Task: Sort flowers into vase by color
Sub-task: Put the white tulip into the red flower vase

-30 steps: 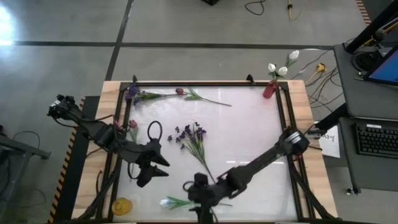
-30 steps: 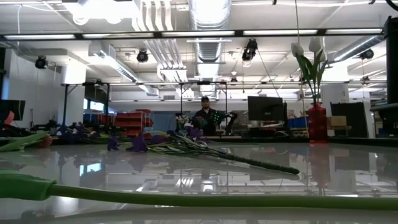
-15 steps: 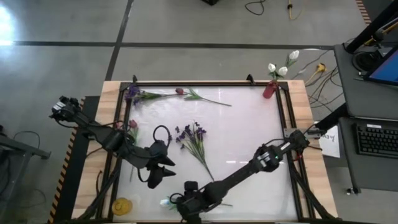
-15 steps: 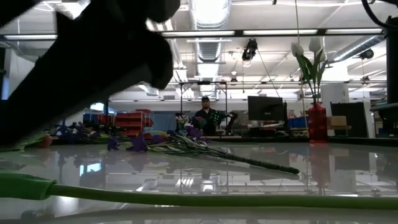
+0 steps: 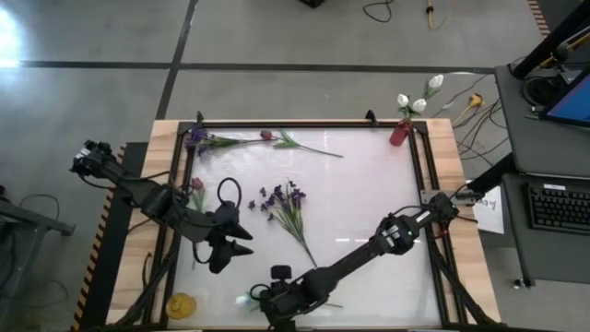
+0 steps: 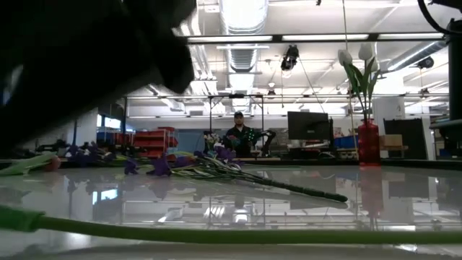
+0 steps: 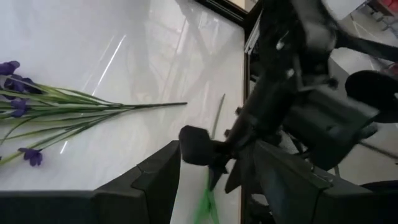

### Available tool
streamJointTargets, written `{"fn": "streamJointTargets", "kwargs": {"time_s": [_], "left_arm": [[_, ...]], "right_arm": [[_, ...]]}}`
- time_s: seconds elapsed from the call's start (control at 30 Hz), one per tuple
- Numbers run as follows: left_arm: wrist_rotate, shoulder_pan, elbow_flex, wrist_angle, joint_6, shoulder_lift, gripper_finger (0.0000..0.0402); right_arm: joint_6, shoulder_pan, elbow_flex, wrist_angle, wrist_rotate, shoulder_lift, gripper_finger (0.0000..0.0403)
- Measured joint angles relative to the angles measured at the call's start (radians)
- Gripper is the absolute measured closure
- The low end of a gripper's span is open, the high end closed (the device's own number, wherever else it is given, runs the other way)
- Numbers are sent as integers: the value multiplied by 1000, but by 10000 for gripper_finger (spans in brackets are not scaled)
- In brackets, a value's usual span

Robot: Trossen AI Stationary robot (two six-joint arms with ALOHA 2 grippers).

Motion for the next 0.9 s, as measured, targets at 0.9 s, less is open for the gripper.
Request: {"fn": "streamJointTargets", "kwargs": {"time_s": [0.9], "left_arm": [[-37,0,0,-19,8,6,208]], "right_arm": [[-105,-18,-71,90,-41,37,291]]}}
